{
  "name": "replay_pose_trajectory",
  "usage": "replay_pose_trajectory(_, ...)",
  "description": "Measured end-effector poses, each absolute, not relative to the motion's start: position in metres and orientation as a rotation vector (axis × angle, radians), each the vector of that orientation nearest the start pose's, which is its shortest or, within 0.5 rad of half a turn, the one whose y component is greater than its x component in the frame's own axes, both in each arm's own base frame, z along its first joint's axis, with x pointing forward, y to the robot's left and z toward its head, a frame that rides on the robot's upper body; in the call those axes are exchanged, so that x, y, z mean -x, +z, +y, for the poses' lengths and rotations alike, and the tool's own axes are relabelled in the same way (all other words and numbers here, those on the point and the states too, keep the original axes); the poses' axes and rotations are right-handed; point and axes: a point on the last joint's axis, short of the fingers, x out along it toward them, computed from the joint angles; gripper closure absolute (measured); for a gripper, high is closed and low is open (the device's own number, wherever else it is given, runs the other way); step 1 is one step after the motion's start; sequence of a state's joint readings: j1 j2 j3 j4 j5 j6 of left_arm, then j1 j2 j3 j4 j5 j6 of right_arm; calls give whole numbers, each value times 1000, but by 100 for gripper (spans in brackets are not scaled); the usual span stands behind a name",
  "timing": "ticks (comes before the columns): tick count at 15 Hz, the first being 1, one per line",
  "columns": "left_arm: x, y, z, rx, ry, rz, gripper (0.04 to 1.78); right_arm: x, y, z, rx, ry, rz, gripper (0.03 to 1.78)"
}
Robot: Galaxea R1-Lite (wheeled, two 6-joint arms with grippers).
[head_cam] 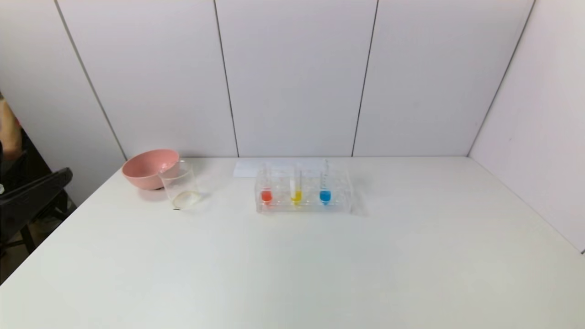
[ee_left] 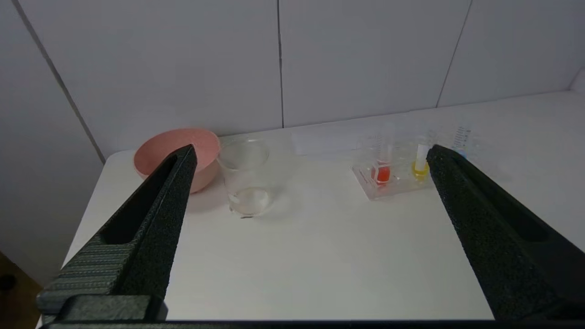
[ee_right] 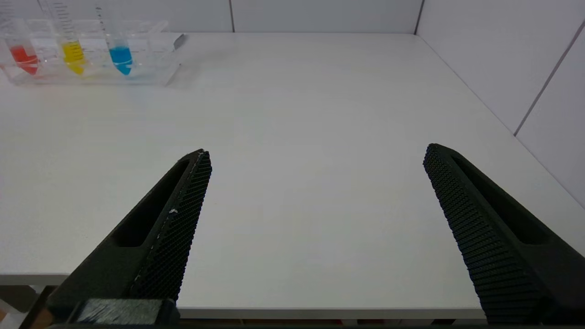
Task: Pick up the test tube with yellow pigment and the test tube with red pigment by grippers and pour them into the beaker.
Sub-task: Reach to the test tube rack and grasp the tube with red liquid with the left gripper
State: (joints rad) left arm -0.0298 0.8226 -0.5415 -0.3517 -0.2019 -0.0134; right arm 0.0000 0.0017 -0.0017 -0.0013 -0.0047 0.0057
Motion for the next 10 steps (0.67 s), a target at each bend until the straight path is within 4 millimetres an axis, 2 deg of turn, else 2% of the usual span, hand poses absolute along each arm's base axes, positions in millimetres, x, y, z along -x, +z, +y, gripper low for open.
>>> replay_pose_trajectory(5,-144,264,-19,11,-298,-52,6,23,76,0,-6,-5,-1,11)
replay_pose_trajectory(10,-201,252,-39,7,-354,8,6,23,76,0,-6,-4,-1,11)
